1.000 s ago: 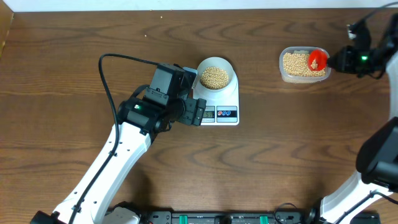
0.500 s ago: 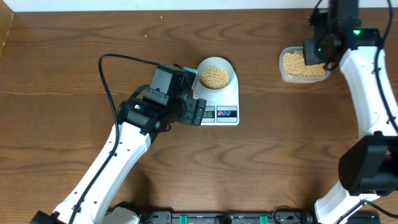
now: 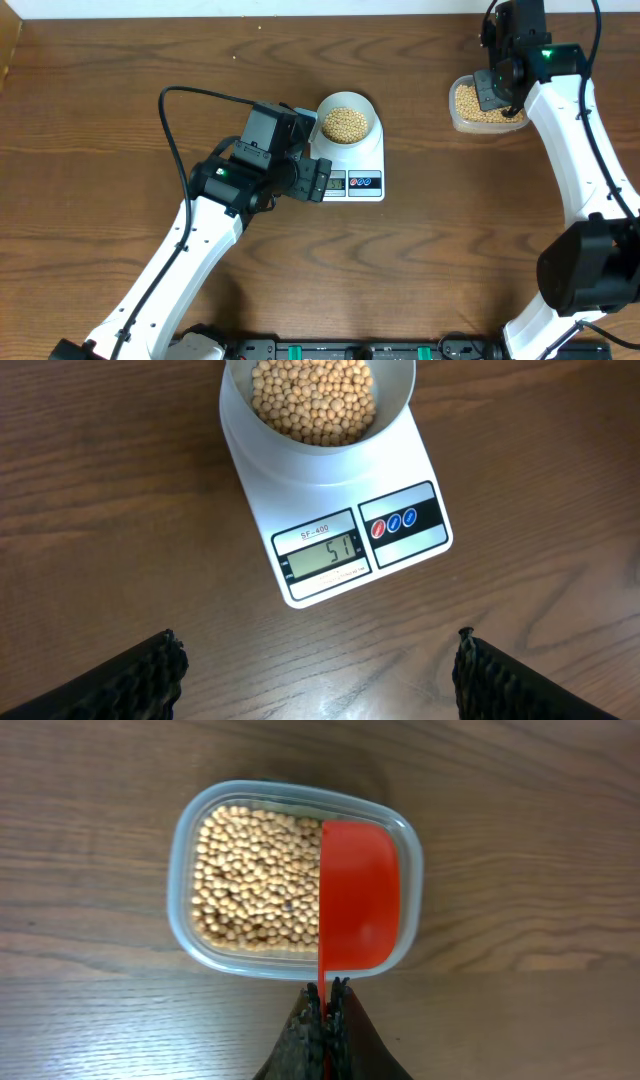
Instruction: Scoop item into bowl and weigh 50g on scale
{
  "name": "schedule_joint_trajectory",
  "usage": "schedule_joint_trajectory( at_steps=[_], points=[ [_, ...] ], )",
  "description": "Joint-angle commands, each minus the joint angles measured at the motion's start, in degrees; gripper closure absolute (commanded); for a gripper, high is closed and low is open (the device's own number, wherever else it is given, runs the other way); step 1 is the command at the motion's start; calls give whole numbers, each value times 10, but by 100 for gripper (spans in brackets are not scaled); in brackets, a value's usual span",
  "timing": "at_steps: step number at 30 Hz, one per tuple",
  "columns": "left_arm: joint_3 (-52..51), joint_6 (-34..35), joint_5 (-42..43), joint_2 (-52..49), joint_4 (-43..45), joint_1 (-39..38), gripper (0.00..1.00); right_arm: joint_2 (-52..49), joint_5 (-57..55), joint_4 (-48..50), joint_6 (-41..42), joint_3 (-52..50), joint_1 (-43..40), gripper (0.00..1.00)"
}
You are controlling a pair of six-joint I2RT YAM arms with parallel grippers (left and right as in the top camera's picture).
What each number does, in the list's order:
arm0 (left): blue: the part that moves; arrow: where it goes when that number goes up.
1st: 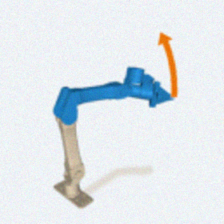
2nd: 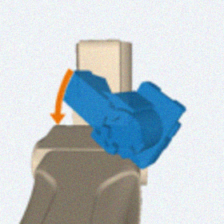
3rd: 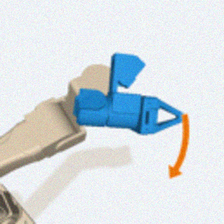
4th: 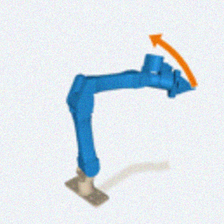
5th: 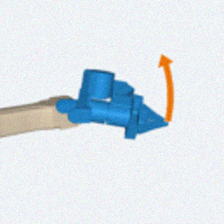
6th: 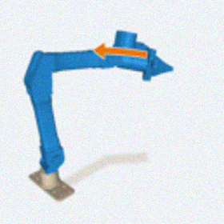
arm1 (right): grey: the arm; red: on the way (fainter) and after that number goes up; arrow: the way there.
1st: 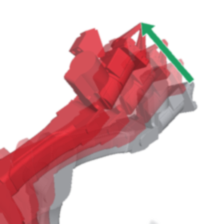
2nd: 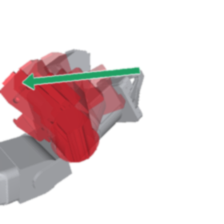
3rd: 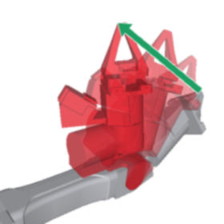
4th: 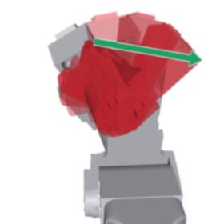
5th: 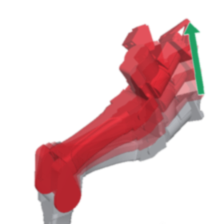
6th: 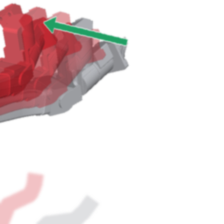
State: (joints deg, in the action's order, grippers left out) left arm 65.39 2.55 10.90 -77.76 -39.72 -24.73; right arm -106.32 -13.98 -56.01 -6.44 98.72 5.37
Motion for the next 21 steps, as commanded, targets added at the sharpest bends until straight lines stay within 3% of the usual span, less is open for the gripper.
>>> schedule_joint_trajectory(
  at_steps=[1, 6, 12, 21],
  points=[
    [-3, -6, 5, 11, -1, 3, 12, 22, 52, 3, 10, 6, -2, 99],
    [-3, -6, 5, 11, -1, 3, 12, 54, 185, 35, 10, 6, -2, 99],
    [-3, -6, 5, 11, -1, 3, 12, 66, 438, 85, 11, 6, 15, 99],
    [-3, -6, 5, 11, -1, 3, 12, 16, 408, 81, 10, 6, 106, 99]
  ],
)
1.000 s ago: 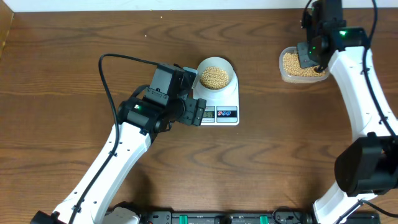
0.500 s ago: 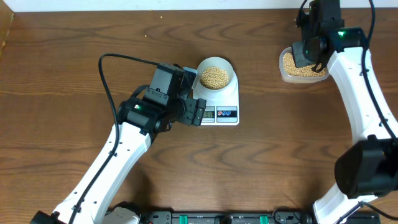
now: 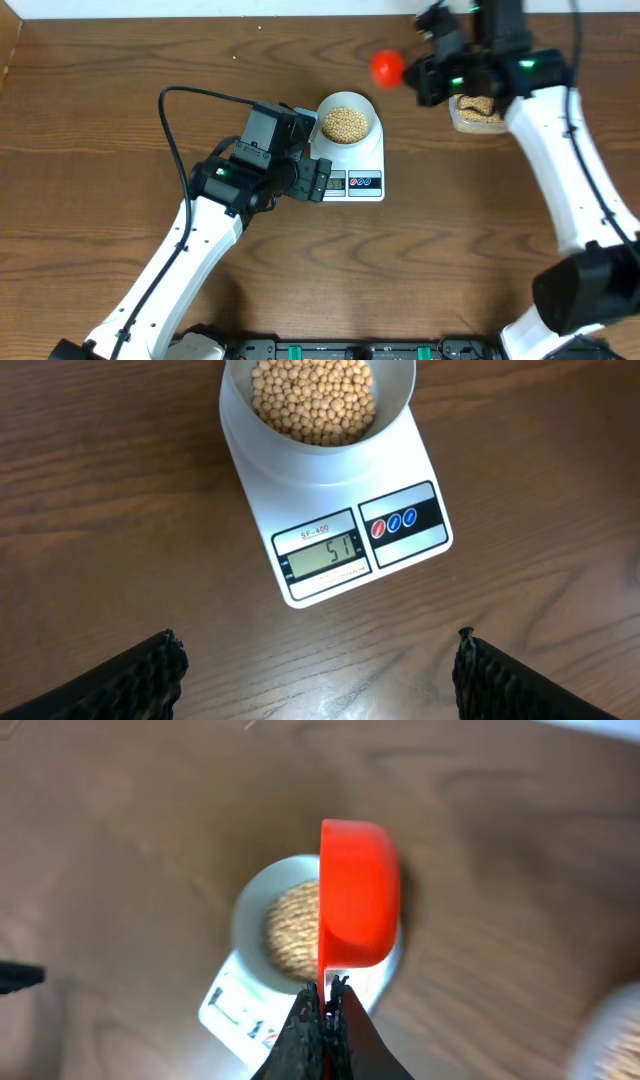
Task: Scoop item into bowl and weigh 50g on scale
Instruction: 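Carry the red scoop left over the white bowl on the scale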
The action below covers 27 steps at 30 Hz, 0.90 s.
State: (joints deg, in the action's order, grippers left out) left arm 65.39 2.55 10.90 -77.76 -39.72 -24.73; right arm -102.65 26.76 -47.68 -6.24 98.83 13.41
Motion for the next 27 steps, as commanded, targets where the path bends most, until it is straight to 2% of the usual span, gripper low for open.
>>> schedule_joint_trajectory(
  at_steps=[1, 10, 27],
  points=[
    [-3, -6, 5, 11, -1, 3, 12, -23, -9, -3, 9, 5, 32, 99],
    [-3, -6, 5, 11, -1, 3, 12, -25, -86, 2, -5, 5, 75, 99],
    [-3, -6, 5, 11, -1, 3, 12, -25, -83, 21, -46, 2, 79, 99]
  ],
)
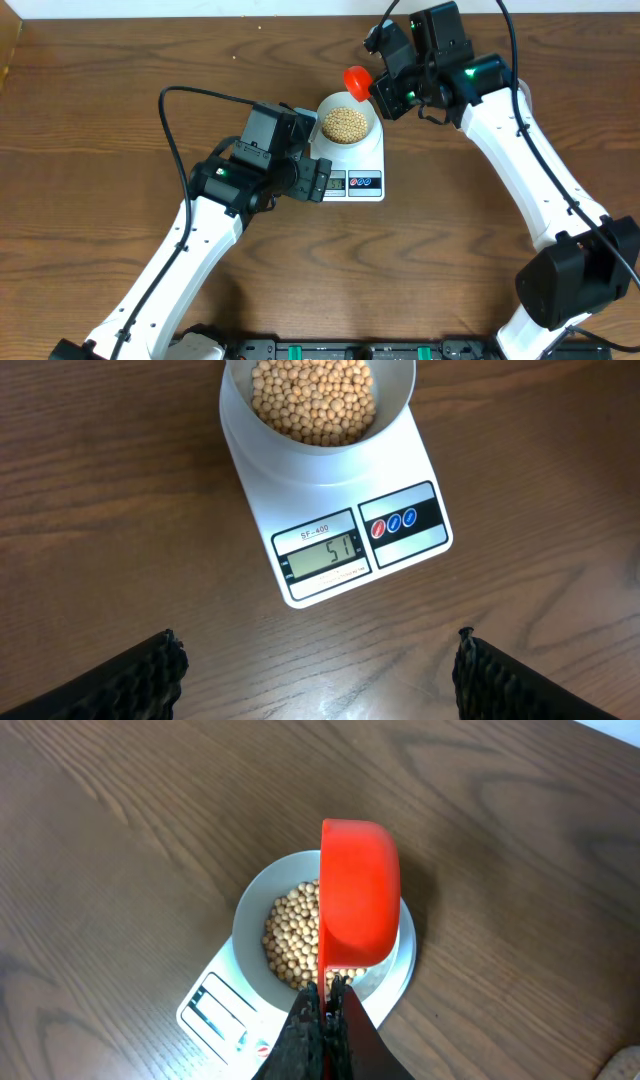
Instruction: Scoop item into bowl and weigh 50g on scale
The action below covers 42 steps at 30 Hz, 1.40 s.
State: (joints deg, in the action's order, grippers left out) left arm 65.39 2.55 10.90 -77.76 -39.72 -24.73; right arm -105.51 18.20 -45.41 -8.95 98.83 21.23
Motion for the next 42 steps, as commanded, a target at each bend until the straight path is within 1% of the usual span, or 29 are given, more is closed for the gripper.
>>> schedule_joint_trajectory(
  at_steps=[1, 11, 18, 23, 42],
  points=[
    [-3, -6, 5, 11, -2, 3, 12, 4, 4, -1, -18, 2, 1, 99],
    [-3, -6, 5, 11, -1, 3, 12, 3, 8, 4, -55, -12, 1, 99],
    [-3, -6, 5, 11, -1, 3, 12, -27, 17, 8, -68, -14, 1, 99],
    [-3, -6, 5, 11, -1, 3, 12, -52, 19, -1, -70, -15, 2, 99],
    [-3, -6, 5, 11, -1, 3, 12, -81, 7, 6, -70, -15, 7, 99]
  ],
)
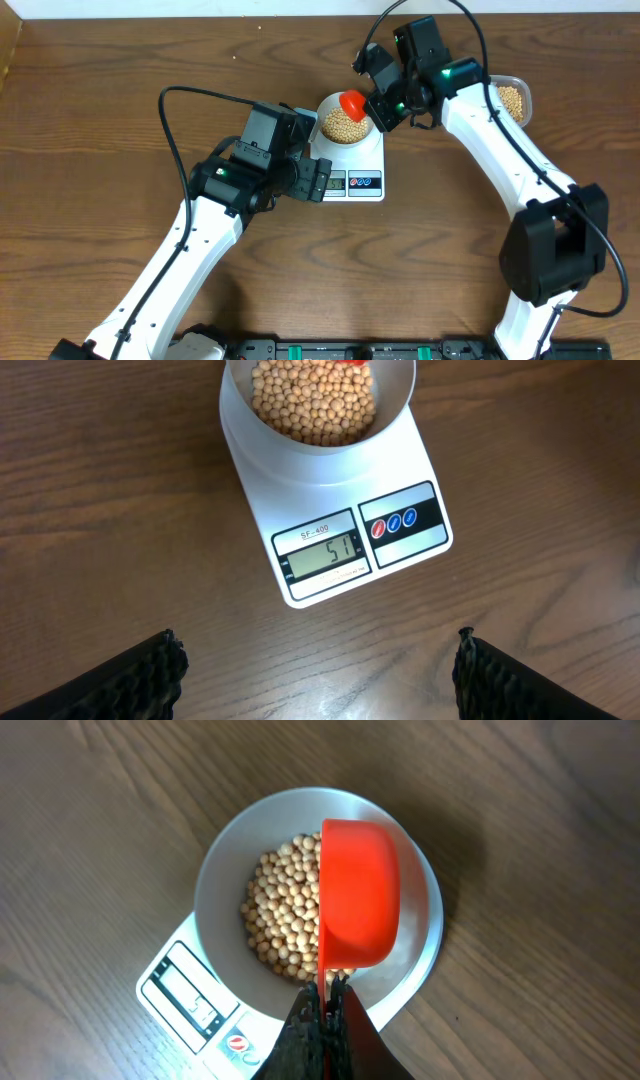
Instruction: Scoop item into bowl and weigh 50g on scale
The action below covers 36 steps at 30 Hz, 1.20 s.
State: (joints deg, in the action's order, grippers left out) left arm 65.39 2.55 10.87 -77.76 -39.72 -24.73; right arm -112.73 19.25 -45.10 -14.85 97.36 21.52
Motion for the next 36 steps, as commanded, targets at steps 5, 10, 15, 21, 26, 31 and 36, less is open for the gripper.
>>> schedule_joint_trajectory(
  at_steps=[5, 10, 15, 21, 26, 31, 36],
  points=[
    [-3, -6, 5, 11, -1, 3, 12, -10, -14, 5, -14, 0, 6, 99],
    [-3, -6, 5, 11, -1, 3, 12, -13, -14, 5, -15, 0, 7, 99],
    [-3, -6, 5, 11, -1, 3, 12, -23, -13, 1, -15, 0, 10, 99],
    [-3, -6, 5, 11, -1, 3, 12, -24, -13, 1, -15, 0, 11, 99],
    [-3, -6, 5, 11, -1, 3, 12, -27, -13, -2, -15, 0, 11, 99],
    [-3, -6, 5, 11, -1, 3, 12, -27, -7, -9, -15, 0, 11, 99],
    [-3, -6, 5, 11, -1, 3, 12, -27, 3, -12, -15, 0, 11, 99]
  ],
)
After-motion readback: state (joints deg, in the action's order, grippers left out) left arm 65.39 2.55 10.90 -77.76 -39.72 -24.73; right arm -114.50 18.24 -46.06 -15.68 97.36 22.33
